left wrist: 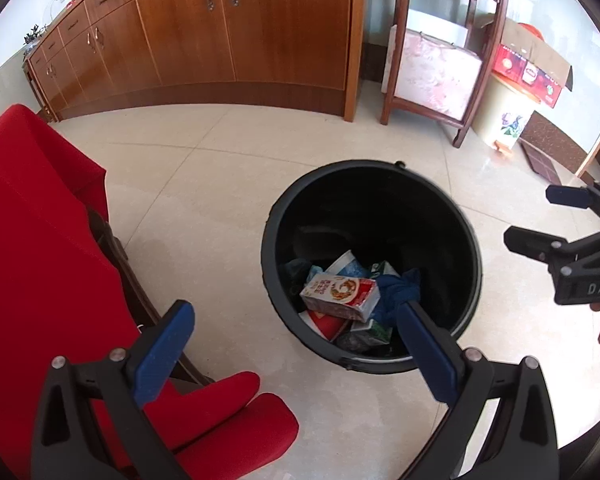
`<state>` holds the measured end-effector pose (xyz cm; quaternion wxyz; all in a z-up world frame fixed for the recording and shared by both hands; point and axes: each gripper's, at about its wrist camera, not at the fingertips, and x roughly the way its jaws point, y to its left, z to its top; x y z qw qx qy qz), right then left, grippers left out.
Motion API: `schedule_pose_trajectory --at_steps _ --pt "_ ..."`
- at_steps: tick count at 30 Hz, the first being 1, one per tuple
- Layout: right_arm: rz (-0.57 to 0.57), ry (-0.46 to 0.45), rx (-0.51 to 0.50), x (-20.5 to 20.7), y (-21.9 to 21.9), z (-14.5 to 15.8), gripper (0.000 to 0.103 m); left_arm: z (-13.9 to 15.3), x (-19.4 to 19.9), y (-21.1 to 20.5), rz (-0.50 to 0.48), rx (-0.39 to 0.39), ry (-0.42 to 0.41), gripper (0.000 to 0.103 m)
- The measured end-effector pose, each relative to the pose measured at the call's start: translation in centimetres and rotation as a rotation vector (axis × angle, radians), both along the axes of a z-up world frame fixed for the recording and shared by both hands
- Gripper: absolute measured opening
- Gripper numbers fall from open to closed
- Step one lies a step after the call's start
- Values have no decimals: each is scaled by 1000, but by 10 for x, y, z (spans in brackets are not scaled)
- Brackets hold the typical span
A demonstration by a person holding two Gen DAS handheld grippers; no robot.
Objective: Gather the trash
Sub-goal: 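Move both tools back toward the table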
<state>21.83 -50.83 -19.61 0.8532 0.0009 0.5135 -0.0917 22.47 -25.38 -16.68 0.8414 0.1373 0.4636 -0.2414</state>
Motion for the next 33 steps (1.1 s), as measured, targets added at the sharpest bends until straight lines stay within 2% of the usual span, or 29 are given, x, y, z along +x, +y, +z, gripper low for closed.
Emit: schedule_pose_trajectory --at_steps 3,14,26,33 --pt "-20 -23 -18 -3 0 11 103 7 -3 -1 -10 -14 8 102" --pt "-120 -143 66 -30 -7 51 103 45 -25 8 -26 -39 -26 102" --pt "-146 -291 38 -67 32 97 103 110 -57 60 48 -130 -189 102" --pt "-68 -369 49 -74 73 117 103 126 -61 102 140 -145 -252 102"
